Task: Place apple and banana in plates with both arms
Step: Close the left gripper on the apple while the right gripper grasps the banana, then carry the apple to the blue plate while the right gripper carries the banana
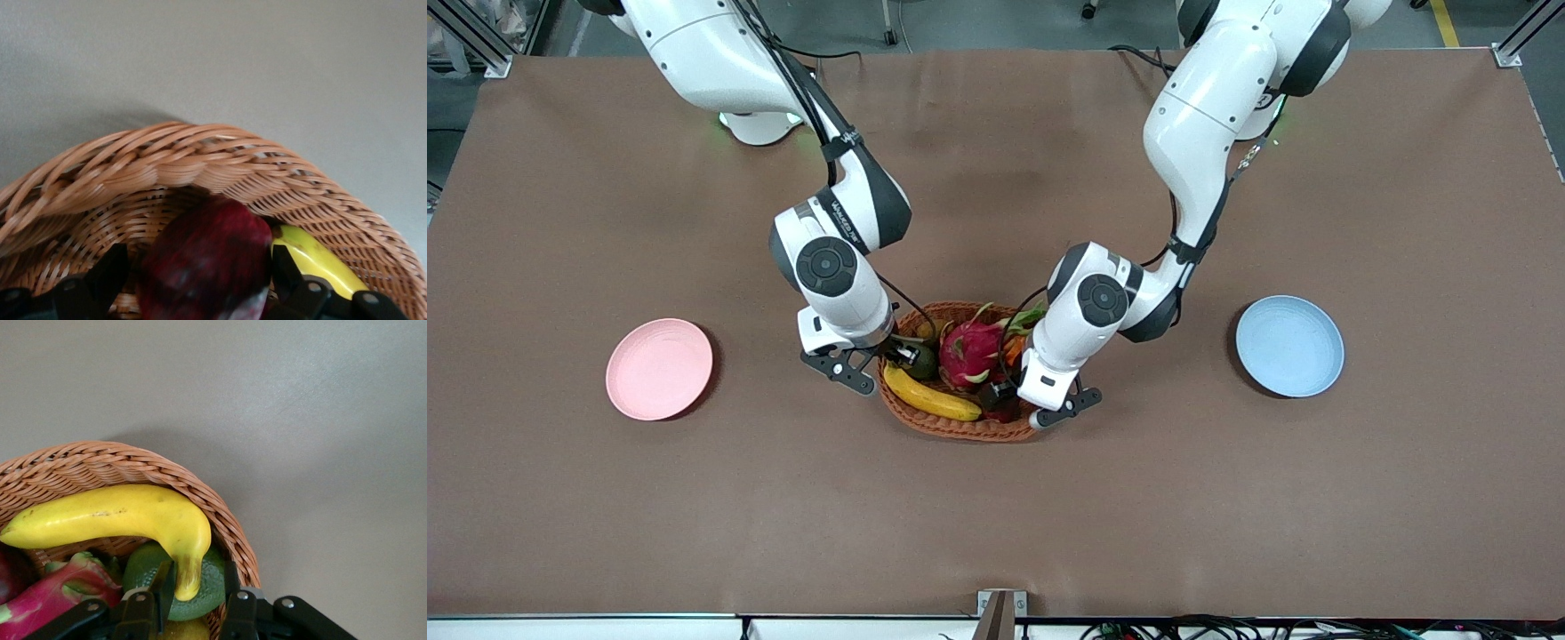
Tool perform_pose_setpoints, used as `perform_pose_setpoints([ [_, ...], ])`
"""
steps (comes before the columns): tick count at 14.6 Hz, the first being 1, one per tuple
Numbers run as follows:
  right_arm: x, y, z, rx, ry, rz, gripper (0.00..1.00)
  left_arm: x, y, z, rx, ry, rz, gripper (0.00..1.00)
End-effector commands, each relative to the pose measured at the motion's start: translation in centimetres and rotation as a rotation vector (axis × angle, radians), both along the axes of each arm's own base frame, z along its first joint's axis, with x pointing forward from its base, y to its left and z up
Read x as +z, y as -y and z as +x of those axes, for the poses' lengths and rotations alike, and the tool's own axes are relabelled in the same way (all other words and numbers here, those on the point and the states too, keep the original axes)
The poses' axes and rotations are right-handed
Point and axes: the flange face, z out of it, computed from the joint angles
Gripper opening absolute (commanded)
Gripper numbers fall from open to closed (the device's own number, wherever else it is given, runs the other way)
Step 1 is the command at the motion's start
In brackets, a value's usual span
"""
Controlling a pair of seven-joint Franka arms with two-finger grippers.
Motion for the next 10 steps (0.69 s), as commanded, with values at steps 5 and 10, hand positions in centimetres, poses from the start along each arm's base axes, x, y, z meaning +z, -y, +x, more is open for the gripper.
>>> perform_pose_setpoints([
  [5,0.5,-0.1,0.0,0.009,0.03,-0.026,0.31,-1.4,1.5,-0.7,-0.036,0.019,0.002,0.53],
  [10,0.6,-0.2,0.0,0.01,0.035,-0.021,0.02,0.7,2.2,-0.9,-0.075,0.052,-0.005,0.35],
])
